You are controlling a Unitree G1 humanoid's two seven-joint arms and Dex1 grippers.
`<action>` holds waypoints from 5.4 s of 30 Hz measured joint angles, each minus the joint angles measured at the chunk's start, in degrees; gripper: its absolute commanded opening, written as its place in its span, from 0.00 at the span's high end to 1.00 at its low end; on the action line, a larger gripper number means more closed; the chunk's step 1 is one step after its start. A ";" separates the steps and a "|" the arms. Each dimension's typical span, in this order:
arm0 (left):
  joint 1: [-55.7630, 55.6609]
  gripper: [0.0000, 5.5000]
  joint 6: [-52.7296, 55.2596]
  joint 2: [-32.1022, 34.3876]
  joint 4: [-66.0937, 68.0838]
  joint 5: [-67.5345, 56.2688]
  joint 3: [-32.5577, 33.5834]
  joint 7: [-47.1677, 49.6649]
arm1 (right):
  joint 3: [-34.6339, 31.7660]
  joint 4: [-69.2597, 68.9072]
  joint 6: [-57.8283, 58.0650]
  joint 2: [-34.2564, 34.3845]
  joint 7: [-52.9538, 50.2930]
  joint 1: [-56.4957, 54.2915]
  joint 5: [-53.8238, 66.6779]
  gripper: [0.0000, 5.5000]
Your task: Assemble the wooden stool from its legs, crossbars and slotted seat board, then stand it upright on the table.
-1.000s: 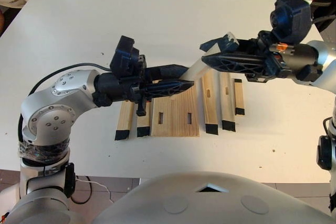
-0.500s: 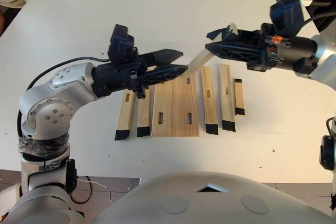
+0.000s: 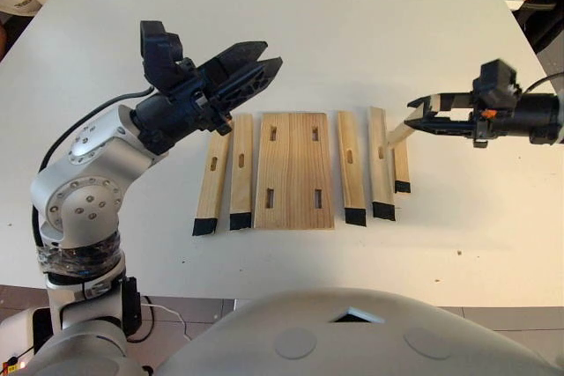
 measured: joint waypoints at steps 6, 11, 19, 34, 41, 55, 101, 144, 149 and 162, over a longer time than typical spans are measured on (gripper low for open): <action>0.57 0.60 -0.30 -0.40 -0.60 0.49 -1.05 0.01 | 2.10 1.74 -8.09 2.88 1.00 1.68 -6.00 0.76; 0.57 0.60 0.01 -0.36 -0.61 0.11 -1.42 -0.36 | 2.34 2.07 -10.77 4.48 1.09 3.57 -8.20 0.76; 0.59 0.60 0.92 0.35 -0.85 -0.43 -2.03 -1.67 | 2.48 3.41 -14.54 5.32 0.40 3.44 -10.91 0.76; 1.81 0.60 1.11 0.45 -1.66 -0.41 -3.47 -2.25 | 3.68 3.70 -15.53 7.22 -0.15 2.93 -11.37 0.76; 1.93 0.60 1.10 0.50 -1.67 -0.23 -3.51 -2.21 | 3.69 3.90 -13.51 7.88 -0.19 1.63 -10.99 0.76; 1.83 0.60 1.11 1.59 -1.45 0.11 -3.92 -3.69 | 3.11 4.41 -14.93 8.83 -0.48 5.04 -11.27 0.76; -1.41 0.60 3.24 2.13 2.75 1.81 -5.77 -6.33 | 9.90 21.01 -11.05 15.72 -3.91 4.56 -11.88 0.52; -4.61 0.60 4.50 3.50 6.62 2.69 -6.06 -9.61 | -5.02 -11.51 6.66 22.46 -24.42 -1.99 2.47 0.51; -5.59 0.60 4.99 4.04 7.86 3.32 -6.41 -11.43 | -3.87 -3.33 -2.07 24.89 -24.33 6.15 -1.53 0.51; -5.12 0.60 5.75 3.94 7.39 3.86 -5.60 -11.68 | -13.82 -27.89 18.27 28.58 -45.24 -1.29 34.60 0.51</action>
